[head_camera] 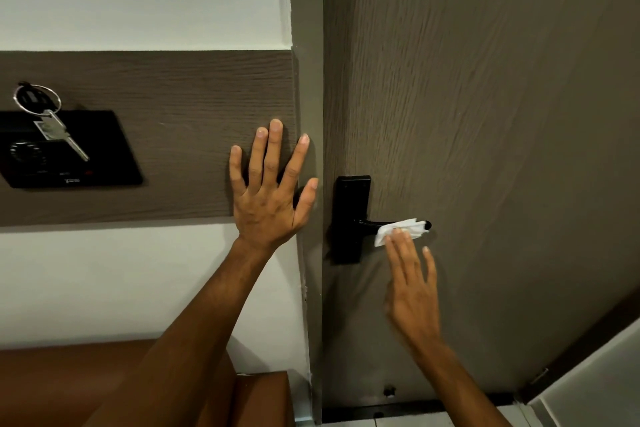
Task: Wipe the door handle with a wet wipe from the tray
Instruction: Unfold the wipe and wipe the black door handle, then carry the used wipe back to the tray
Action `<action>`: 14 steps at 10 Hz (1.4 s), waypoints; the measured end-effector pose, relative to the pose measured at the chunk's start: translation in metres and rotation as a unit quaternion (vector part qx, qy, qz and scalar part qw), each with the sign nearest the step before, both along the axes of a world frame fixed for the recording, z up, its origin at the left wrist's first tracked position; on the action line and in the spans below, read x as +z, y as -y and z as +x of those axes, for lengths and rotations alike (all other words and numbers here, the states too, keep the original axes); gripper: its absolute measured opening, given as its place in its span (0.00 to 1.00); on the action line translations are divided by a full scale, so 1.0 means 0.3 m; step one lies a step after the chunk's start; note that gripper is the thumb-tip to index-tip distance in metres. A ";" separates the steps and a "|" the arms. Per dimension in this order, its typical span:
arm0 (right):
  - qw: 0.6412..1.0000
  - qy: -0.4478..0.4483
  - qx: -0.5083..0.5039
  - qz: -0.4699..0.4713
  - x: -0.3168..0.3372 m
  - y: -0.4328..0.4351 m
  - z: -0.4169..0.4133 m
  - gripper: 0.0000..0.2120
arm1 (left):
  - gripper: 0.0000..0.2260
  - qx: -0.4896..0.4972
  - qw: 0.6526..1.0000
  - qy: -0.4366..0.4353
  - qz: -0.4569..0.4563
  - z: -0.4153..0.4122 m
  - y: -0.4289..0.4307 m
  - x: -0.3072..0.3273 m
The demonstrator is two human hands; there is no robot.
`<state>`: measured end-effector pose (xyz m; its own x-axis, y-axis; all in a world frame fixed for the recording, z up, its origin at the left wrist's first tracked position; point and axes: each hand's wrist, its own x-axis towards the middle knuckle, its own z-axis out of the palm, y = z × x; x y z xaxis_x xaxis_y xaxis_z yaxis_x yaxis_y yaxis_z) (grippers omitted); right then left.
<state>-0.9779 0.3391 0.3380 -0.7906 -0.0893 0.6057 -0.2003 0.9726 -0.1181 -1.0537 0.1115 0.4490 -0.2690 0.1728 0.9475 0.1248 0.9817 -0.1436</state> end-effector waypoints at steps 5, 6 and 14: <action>0.990 -0.069 0.063 0.105 0.126 0.110 -0.054 0.34 | 0.26 -0.029 0.998 0.047 0.020 0.029 -0.015 0.004; 0.990 -0.106 0.080 0.039 0.148 0.027 -0.045 0.25 | 0.25 -0.053 0.994 0.087 0.049 0.076 -0.025 0.007; 0.638 0.538 0.204 -0.512 -0.165 -0.179 1.261 0.07 | 0.08 -0.130 0.512 0.429 0.733 1.777 -0.404 -0.492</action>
